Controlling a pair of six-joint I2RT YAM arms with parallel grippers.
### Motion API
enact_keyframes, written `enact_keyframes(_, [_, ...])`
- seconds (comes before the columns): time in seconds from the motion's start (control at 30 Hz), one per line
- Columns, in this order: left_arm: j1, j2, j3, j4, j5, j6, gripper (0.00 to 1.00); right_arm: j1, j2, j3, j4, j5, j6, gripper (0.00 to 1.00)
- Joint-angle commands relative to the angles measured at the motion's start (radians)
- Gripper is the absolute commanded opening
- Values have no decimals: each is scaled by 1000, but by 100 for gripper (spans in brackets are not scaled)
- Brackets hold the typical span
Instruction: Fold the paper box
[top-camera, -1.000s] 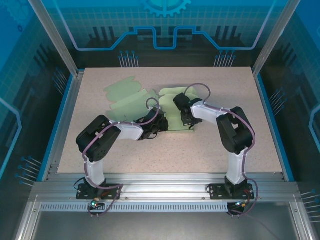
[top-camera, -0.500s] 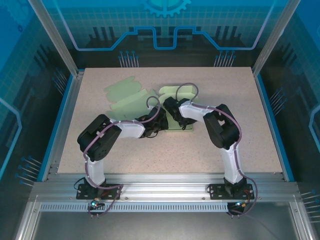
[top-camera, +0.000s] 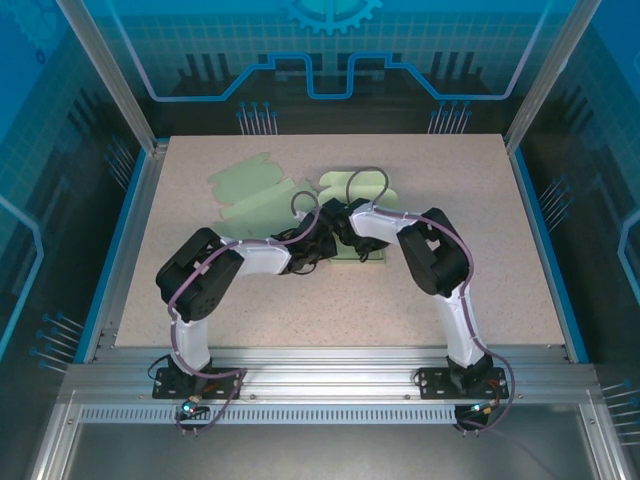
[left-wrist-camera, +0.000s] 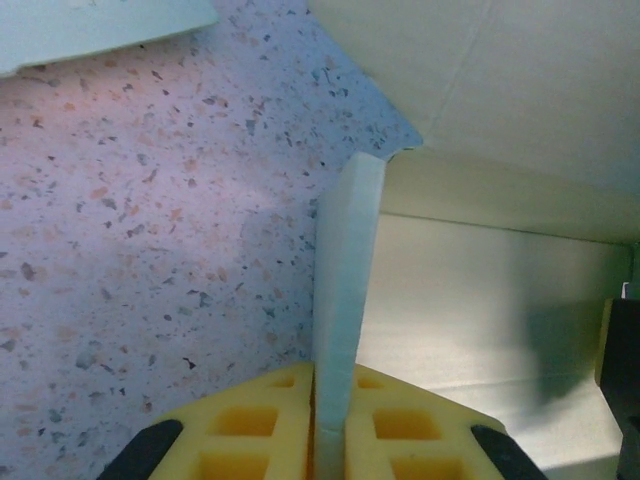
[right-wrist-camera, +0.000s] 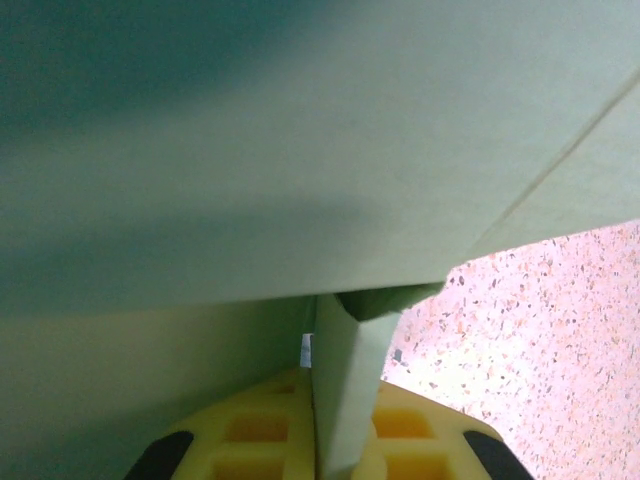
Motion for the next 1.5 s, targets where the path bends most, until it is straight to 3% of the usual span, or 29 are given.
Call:
enact_keyframes(0.0, [5, 15, 28, 33, -55, 8, 14, 58, 93, -33, -128, -31, -31, 12])
enact_keyframes(0.27, [6, -2, 15, 28, -59, 17, 15, 55, 59, -53, -88, -51, -36, 17])
enact_keyframes(0.3, [6, -3, 16, 29, -59, 17, 14, 55, 58, -53, -84, -51, -37, 14])
enact_keyframes(0.33, [6, -2, 16, 29, -58, 17, 14, 54, 57, -57, -74, -56, -44, 1])
enact_keyframes(0.43, [6, 1, 18, 32, -56, 15, 15, 57, 53, -72, -25, -113, -66, 0])
enact_keyframes(0.73, [5, -15, 10, 42, -51, 20, 33, 91, -10, -81, -8, -175, -59, 0])
enact_keyframes(0.97, [5, -6, 3, 37, -59, 22, 33, 89, -146, -98, 5, -190, -76, 29])
enact_keyframes(1.17, [5, 11, 7, 13, -74, 33, 25, 82, -207, -95, 25, -215, -82, 53])
enact_keyframes(1.47, [-2, 0, -15, -35, -135, 100, 21, 79, -326, -165, 96, -283, -67, 61])
